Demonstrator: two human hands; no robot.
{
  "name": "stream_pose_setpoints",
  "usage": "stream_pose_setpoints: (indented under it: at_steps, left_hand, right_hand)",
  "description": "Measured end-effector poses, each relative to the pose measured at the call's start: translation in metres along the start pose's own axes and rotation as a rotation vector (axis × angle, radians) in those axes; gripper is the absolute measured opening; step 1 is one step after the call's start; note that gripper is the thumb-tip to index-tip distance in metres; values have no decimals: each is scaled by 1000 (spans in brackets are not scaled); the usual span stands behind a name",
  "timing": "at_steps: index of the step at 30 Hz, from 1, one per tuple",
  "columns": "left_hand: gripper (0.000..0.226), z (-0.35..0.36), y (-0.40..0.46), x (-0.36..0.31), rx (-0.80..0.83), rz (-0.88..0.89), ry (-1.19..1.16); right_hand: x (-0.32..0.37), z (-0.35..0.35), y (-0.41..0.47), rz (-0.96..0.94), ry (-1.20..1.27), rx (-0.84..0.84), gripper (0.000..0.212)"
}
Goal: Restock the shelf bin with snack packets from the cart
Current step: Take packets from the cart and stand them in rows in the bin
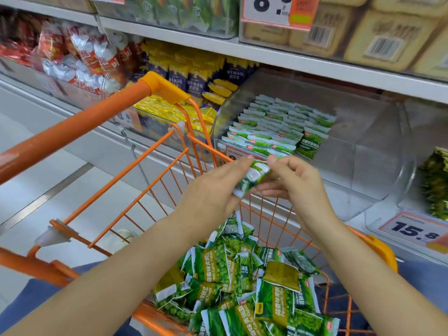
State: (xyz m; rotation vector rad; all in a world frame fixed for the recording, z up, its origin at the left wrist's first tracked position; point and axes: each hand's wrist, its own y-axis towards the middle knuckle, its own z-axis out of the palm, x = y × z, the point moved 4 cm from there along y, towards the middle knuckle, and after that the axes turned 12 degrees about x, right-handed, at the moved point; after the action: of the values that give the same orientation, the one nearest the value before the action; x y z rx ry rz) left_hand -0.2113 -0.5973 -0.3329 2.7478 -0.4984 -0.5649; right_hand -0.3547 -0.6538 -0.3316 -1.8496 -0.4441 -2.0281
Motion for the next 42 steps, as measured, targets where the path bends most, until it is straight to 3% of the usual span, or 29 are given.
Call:
stream_pose_setpoints:
  at_steps: [2,4,6,8,11,14,17,20,21,23,25,28,30,34,37,42]
  left_hand:
    - [32,-8,1,7,-8,-178,-423]
    - [39,-8,4,14,86,-303,-809]
    - [42,-4,4,15,199,-335,-1002]
    - [58,2,1,12,318,-358,-1077]
    - [77,7,-2,14,378,-403,-1049]
    - [65,2,-1,19,244,-424,-973]
    - [56,-6,1,24,93,-405,-828]
    - [39,-17,9,23,118,-317,-814]
    - [37,-20,14,22,121,-282,-726]
    - [39,-27,30,12,54,-161,-339]
    - [34,-31,50,-7,-21,-49,29]
    - [32,-27,76,-29,-53,74,213]
    - [33,-17,92,-35,-52,100,187]
    - [48,24,101,-7,114,-176,50]
    - [60,46,94,11,180,-269,90]
    - [53,49,96,12,209,-273,140]
  right_hand:
    - [6,-2,-1,-89,-59,3,24]
    - [6,0,-3,-85,-75,71,32]
    - [3,4,-5,-20,-71,159,29]
    - [2,7,-6,-3,-76,211,18]
    - [-2,4,-4,0,-84,204,8]
    - [-6,3,-3,-15,-83,202,16]
    - [-6,-2,-2,-15,-107,154,8]
    - [-4,-13,-1,0,-98,137,9]
    - [-2,-17,-1,24,-89,141,19]
    - [3,-25,2,56,-157,168,45]
    - [17,-30,4,33,-303,215,58]
    - [34,-50,8,16,-494,219,88]
    - [41,-68,10,57,-541,215,83]
    - [37,-116,25,155,-486,-71,25]
    - [17,-144,50,283,-569,-259,28]
    - [-22,-155,96,585,-673,-229,42]
